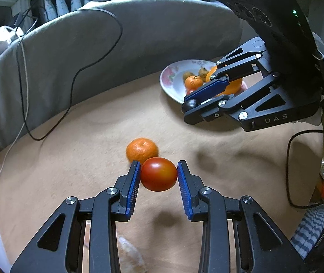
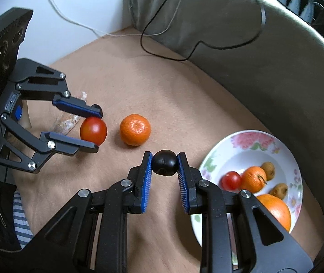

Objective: Organize fruits
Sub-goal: 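Carry the plum with the right gripper onto the plate while the left carries the tomato there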

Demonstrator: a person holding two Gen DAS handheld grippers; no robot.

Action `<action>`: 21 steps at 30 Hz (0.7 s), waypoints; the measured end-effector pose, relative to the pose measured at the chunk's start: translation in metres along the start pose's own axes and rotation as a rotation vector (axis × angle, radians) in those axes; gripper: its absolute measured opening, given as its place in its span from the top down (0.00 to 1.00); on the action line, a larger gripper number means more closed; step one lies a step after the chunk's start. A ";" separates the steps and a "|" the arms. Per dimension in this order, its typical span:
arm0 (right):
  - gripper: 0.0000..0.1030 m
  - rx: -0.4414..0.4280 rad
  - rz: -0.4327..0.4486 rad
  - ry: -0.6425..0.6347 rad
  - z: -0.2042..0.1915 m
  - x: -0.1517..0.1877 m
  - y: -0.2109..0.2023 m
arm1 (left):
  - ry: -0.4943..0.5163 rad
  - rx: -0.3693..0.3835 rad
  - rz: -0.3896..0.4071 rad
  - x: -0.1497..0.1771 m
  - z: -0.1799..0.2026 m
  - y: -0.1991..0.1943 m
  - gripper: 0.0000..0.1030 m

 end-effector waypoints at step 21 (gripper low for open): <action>0.78 0.098 0.081 0.180 0.069 0.019 -0.043 | 0.018 0.071 0.083 -0.050 0.039 0.018 0.69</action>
Point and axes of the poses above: each gripper's, at about its wrist camera, not at the fingertips, and y roughly the way its jaws point, z to its right, x to its underside, the point moved 4 cm from there along y, roughly the way its jaws point, and after that the axes turned 1 degree about -z, right-handed, at the moved point
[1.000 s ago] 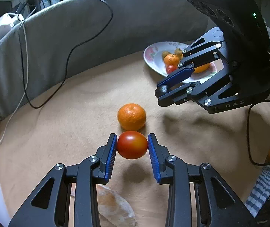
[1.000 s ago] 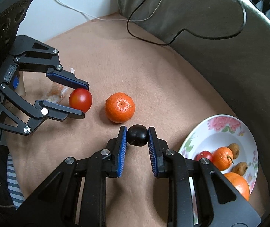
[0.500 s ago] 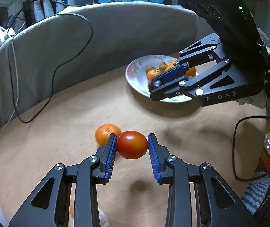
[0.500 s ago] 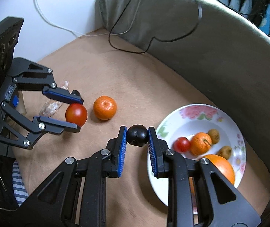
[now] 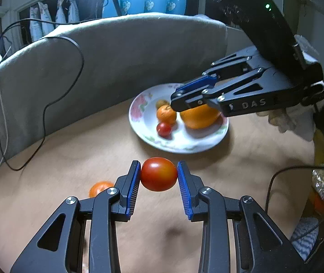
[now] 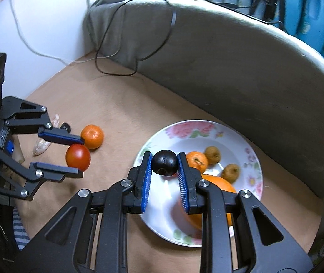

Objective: Organize fruits
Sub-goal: 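Carry the plum with the right gripper onto the plate while the left carries the tomato there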

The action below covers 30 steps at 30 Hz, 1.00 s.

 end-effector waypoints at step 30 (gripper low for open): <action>0.77 0.019 -0.002 0.211 0.068 0.001 0.014 | -0.043 0.058 0.044 -0.034 0.017 0.044 0.69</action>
Point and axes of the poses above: each gripper's, at about its wrist camera, not at the fingertips, and y roughly the way its jaws point, z to its right, x to its underside, the point moved 4 cm from there along y, roughly the way its jaws point, and after that the axes turned 1 degree about -z, right-handed, at the moved point
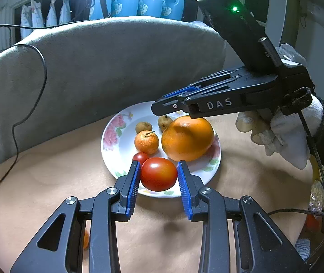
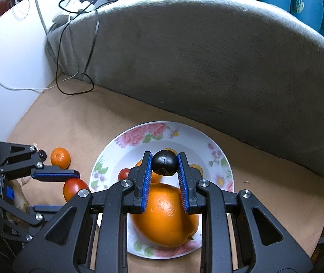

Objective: Organize fruits
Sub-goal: 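Carry the plum with the right gripper onto the plate while the left carries the tomato there, then open both grippers over the plate and withdraw them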

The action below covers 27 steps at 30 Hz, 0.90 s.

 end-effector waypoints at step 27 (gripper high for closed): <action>0.44 0.012 0.004 0.019 0.007 0.001 0.004 | 0.014 0.020 -0.016 -0.003 0.008 0.014 0.52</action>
Point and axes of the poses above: each gripper's, at about its wrist camera, not at the fingertips, and y roughly the way its jaws point, z to its right, x to its underside, the point moved 4 cm from there along y, roughly the way its jaws point, and after that the axes turned 1 degree about -z, right-handed, at the moved point
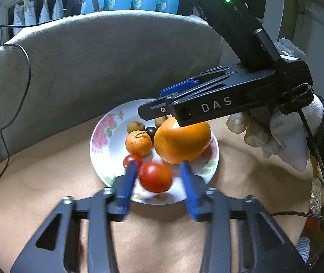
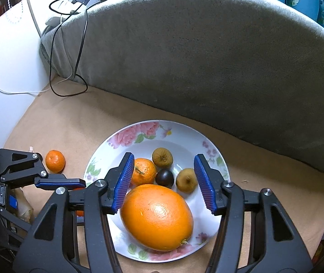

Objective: Organize fruits
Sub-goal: 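Open both grippers over the plate and withdraw them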

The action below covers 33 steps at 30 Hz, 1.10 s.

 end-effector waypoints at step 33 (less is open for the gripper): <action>0.16 0.020 0.053 -0.002 -0.011 -0.005 -0.017 | -0.004 -0.078 0.016 -0.002 -0.003 -0.018 0.24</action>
Point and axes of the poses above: each gripper's, at about its wrist camera, not at the fingertips, and y roughly the way its jaws point, z to its right, x to its underside, the point moved 4 cm from there along y, roughly the way its jaws point, and after that the axes turned 1 degree about -z, right-handed, at the moved point
